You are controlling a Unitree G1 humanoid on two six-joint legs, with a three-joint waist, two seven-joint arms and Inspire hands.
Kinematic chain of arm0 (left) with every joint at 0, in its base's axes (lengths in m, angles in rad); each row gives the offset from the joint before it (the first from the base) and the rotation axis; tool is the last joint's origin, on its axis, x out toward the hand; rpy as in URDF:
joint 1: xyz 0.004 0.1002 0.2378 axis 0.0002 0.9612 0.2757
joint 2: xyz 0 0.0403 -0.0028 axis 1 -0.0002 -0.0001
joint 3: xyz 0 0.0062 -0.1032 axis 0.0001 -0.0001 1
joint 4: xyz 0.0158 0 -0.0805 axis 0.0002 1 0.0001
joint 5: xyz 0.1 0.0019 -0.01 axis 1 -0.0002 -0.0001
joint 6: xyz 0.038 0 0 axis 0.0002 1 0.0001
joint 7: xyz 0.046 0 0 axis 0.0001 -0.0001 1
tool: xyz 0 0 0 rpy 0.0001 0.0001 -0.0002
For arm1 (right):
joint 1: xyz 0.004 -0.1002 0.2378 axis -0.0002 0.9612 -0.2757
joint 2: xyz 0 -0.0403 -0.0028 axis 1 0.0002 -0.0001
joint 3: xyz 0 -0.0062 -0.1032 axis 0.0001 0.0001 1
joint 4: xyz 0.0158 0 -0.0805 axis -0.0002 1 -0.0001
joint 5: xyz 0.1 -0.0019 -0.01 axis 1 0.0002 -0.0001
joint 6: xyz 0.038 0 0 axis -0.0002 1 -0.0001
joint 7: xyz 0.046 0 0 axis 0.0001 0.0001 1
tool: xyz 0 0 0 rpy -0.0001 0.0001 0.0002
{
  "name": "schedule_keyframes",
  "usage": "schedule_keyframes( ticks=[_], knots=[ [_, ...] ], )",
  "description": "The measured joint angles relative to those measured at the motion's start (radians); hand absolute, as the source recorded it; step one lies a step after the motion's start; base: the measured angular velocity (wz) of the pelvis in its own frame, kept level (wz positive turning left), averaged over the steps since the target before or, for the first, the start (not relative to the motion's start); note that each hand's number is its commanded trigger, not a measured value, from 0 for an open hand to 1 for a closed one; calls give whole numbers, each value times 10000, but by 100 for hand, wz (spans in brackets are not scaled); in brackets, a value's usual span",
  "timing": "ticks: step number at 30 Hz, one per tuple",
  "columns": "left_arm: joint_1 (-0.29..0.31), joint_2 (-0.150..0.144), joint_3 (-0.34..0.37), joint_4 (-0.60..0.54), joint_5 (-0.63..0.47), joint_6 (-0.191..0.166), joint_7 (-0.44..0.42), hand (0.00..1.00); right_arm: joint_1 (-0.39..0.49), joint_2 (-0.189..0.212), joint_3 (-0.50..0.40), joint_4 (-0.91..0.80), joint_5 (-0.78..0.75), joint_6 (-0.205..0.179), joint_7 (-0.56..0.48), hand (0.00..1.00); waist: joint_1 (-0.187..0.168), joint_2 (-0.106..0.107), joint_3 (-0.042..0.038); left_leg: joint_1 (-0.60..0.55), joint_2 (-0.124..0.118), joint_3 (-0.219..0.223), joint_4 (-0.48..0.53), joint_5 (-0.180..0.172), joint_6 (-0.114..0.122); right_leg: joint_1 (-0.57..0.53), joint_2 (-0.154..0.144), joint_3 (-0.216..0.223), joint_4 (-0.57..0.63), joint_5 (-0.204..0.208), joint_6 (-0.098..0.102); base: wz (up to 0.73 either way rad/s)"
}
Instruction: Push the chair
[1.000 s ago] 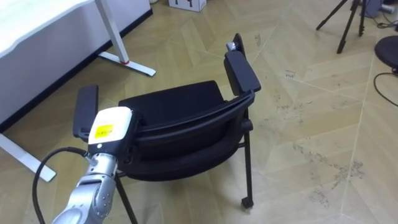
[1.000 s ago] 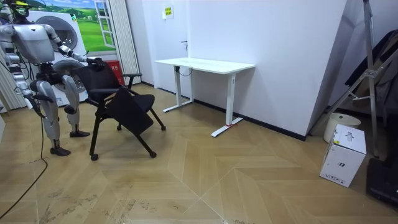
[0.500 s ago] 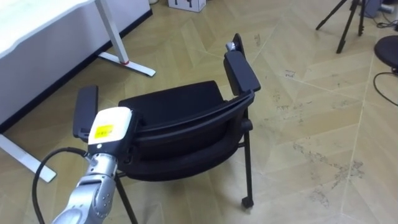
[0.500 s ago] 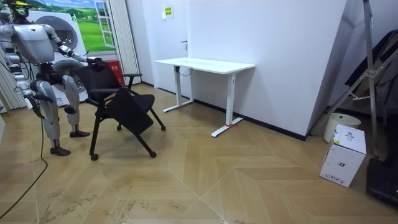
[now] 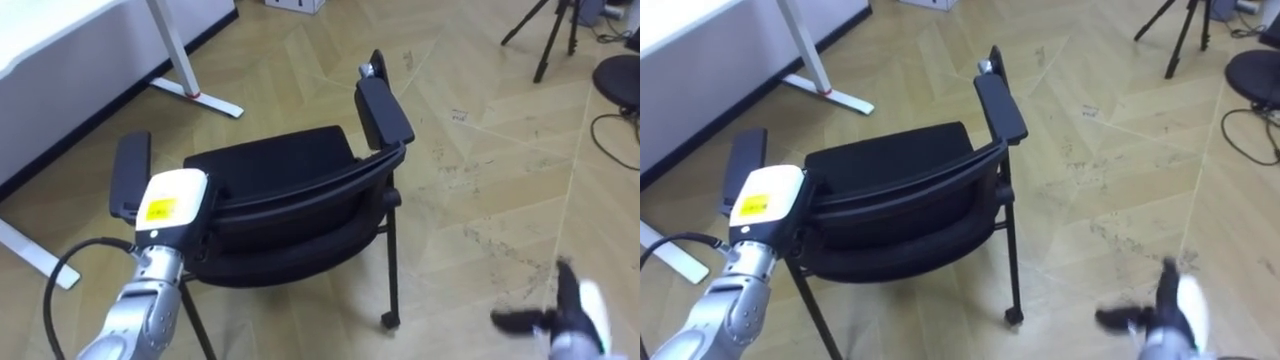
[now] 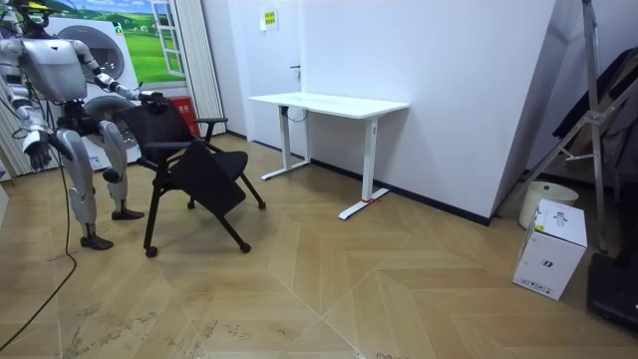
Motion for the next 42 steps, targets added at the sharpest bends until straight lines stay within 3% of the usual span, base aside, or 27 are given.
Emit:
schedule_keyframes(
  ticks=[8, 14, 19, 25, 29, 33, 36, 42],
  knots=[
    [9, 34, -19, -412, 188, 125, -265, 100, 80, -47, 796, -2477, -2554, -93, -799, 0, 242, -104, -45, 25, -2, 132, -4, 0, 0, -116, 1, 108, 33, 10, -9, -5],
    [-37, 8, -69, -551, 188, 69, -464, 100, 71, -157, 1751, -3174, -2949, -114, -1050, 0, 459, -77, -48, -56, 1, 132, -4, -1, -1, -149, 5, 113, 27, 9, -9, 0],
    [-208, 8, -258, -548, 173, 107, -622, 100, 27, -489, 2252, -3841, -3000, -188, -1053, 0, 655, -77, -40, -50, 3, 128, -28, -1, -1, -133, 5, 94, 19, 9, -9, 0],
    [-307, 24, -352, -550, 137, 115, -600, 100, -10, -738, 2776, -3925, -3230, -176, -1126, 0, 714, -48, 40, -77, 5, 122, -70, -1, -1, -150, 6, 59, 20, 9, -9, 1],
    [-392, 88, -352, -720, 164, 45, -724, 100, -9, -942, 2814, -4645, -3392, -189, -902, 0, 834, -64, 49, -290, 9, 113, -47, -1, 0, -402, 6, 60, 111, 9, -10, 0],
    [-404, 273, -356, -939, 194, -126, -849, 100, -93, -1299, 2812, -5314, -3310, -572, -588, 0, 884, -243, 143, -300, 12, 112, -33, 0, 0, -420, 5, 63, 137, 8, -9, 0],
    [-426, 336, -398, -934, 203, -175, -870, 100, -295, -1564, 2812, -5315, -3189, -780, -56, 0, 931, -350, 97, -292, 12, 113, -31, -1, -1, -413, 6, 63, 137, 8, -8, 0],
    [-529, 396, -398, -924, 306, -235, -989, 100, -769, -1948, 2812, -5320, -3426, -839, 766, 0, 1003, -507, 100, -294, 13, 118, -12, 0, 0, -419, 7, 61, 155, 8, -9, 0]
  ],
)
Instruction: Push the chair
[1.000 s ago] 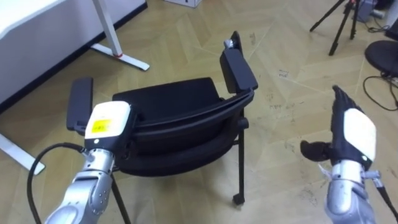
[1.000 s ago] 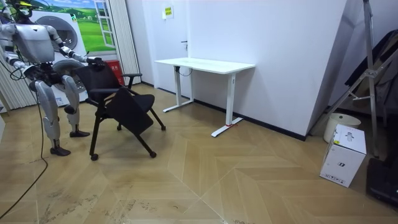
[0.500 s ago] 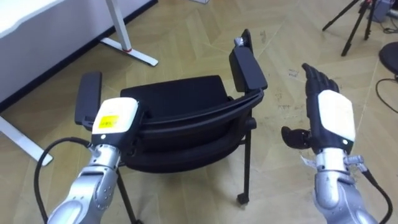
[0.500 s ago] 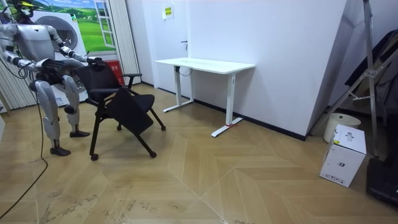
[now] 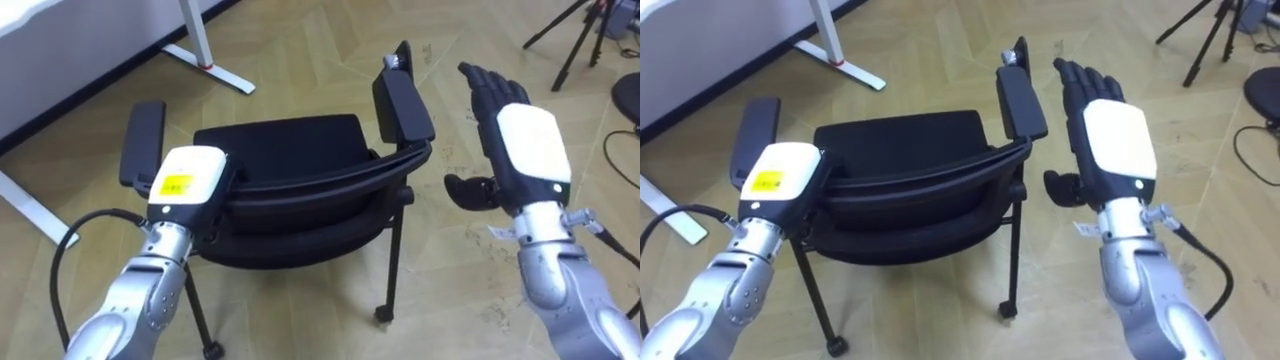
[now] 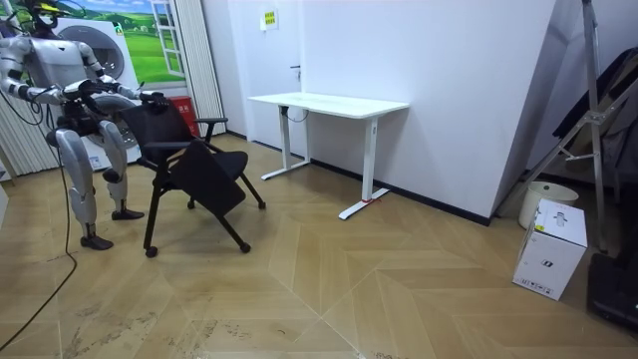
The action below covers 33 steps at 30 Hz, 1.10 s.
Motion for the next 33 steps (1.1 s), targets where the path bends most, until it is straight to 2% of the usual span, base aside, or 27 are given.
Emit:
schedule_keyframes(
  ticks=[6, 17, 22, 26, 29, 33],
  knots=[
    [-126, 67, -27, -7, 240, -206, -81, 100, -44, -54, 0, 0, -81, -48, 258, 0, 152, -246, -22, -15, 10, -48, 10, 0, 0, 18, 0, -50, -1, 0, 0, 1],
    [-229, 90, -27, 2, 292, -362, -260, 100, -353, -119, 5, 6, -1087, -58, 505, 0, 183, -291, -29, -79, 39, -257, 82, 0, 0, 80, -1, -194, -12, 0, -1, 3],
    [-271, 195, -26, 18, 291, -509, -243, 100, -356, -142, 14, 46, -1728, -275, 502, 0, 230, -345, 4, -89, 39, -257, 82, 0, 0, 74, 0, -194, -27, 1, -2, 0],
    [-389, 224, -27, 53, 292, -670, -258, 100, -444, -349, 30, 40, -2164, -557, 502, 0, 412, -364, 16, -126, 40, -254, 79, 0, 0, 8, 1, -192, -27, 1, -2, 0],
    [-458, 259, -36, 158, 295, -926, -261, 100, -454, -413, 48, 38, -2199, -578, 502, 0, 558, -368, 18, -107, 41, -260, 80, 0, 0, 3, 2, -193, -27, 1, -2, 0],
    [-459, 323, -37, 156, 284, -981, -277, 100, -454, -424, 417, 12, -2206, -544, 504, 0, 600, -377, 22, -147, 43, -262, 79, 0, 0, 12, 2, -198, -27, 1, -1, 0]
  ],
)
